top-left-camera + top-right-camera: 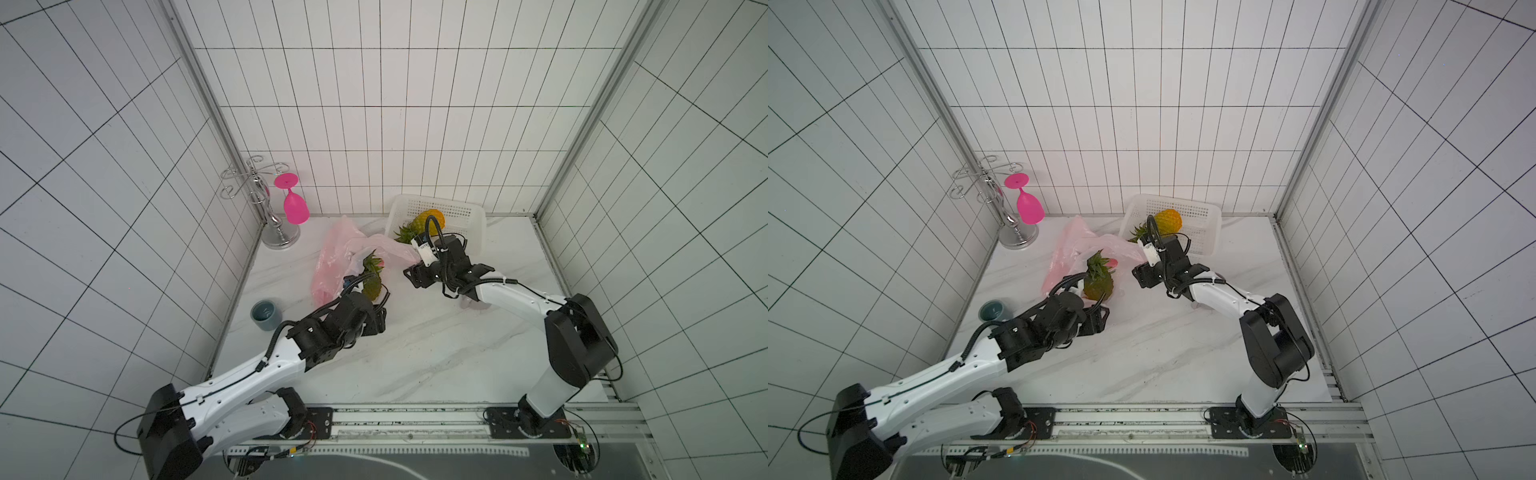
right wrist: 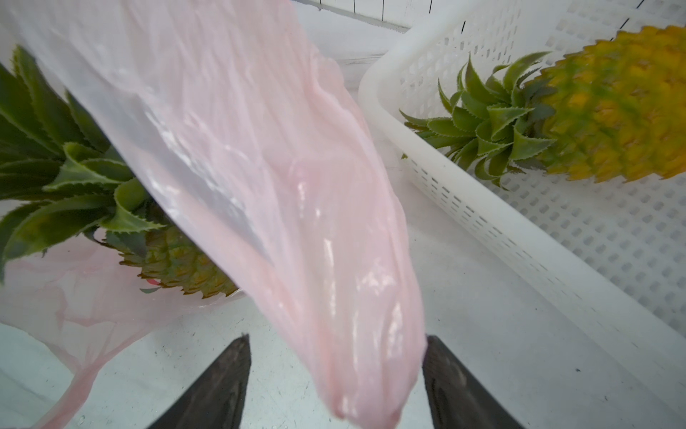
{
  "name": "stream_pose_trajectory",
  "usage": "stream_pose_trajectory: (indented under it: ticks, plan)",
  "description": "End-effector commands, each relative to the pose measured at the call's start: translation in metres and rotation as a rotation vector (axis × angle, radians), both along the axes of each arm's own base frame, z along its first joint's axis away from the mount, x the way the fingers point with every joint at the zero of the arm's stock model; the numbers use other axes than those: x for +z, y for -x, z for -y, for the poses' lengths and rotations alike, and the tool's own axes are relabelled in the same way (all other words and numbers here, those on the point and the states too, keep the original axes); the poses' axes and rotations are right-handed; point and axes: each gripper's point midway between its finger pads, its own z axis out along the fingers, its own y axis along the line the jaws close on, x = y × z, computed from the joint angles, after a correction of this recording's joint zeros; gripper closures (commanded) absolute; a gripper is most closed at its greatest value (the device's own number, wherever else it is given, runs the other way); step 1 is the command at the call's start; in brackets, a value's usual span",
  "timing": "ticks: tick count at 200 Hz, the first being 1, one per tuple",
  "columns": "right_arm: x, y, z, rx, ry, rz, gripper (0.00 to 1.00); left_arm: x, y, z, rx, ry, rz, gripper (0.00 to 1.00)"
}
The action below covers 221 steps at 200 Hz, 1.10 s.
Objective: Place the pineapple into a plastic bag & tie a knot
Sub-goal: Adjust the plastic bag at the center of the board.
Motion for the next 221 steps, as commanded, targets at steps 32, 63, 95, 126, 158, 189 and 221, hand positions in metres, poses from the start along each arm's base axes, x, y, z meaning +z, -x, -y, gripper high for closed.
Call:
stream_pose_trajectory:
  ticks: [32, 63, 95, 126, 158, 189, 221]
  plan:
    - [0.03, -0.016, -0.015, 0.024, -0.034, 0.069, 0.41, 0.008, -0.018, -0.003, 0.078, -0.006, 0.059, 0.25]
    - [0.035, -0.015, -0.017, 0.031, -0.039, 0.074, 0.43, 0.035, -0.02, 0.005, 0.05, 0.077, 0.125, 0.25]
    - [0.038, -0.013, -0.016, 0.033, -0.044, 0.079, 0.47, 0.031, -0.021, -0.002, 0.079, 0.082, 0.147, 0.24]
    - [0.041, -0.013, -0.018, 0.039, -0.05, 0.085, 0.54, 0.026, -0.027, -0.007, 0.111, 0.071, 0.15, 0.24]
    - [0.045, -0.012, -0.022, 0.049, -0.06, 0.089, 0.72, 0.019, -0.041, -0.014, 0.154, 0.062, 0.153, 0.24]
    - [0.055, -0.008, -0.025, 0.059, -0.077, 0.099, 1.0, 0.009, -0.053, -0.013, 0.144, 0.041, 0.134, 0.55]
    - [0.075, -0.001, -0.026, 0.066, -0.105, 0.128, 1.0, 0.009, -0.055, -0.011, 0.115, 0.03, 0.093, 0.92]
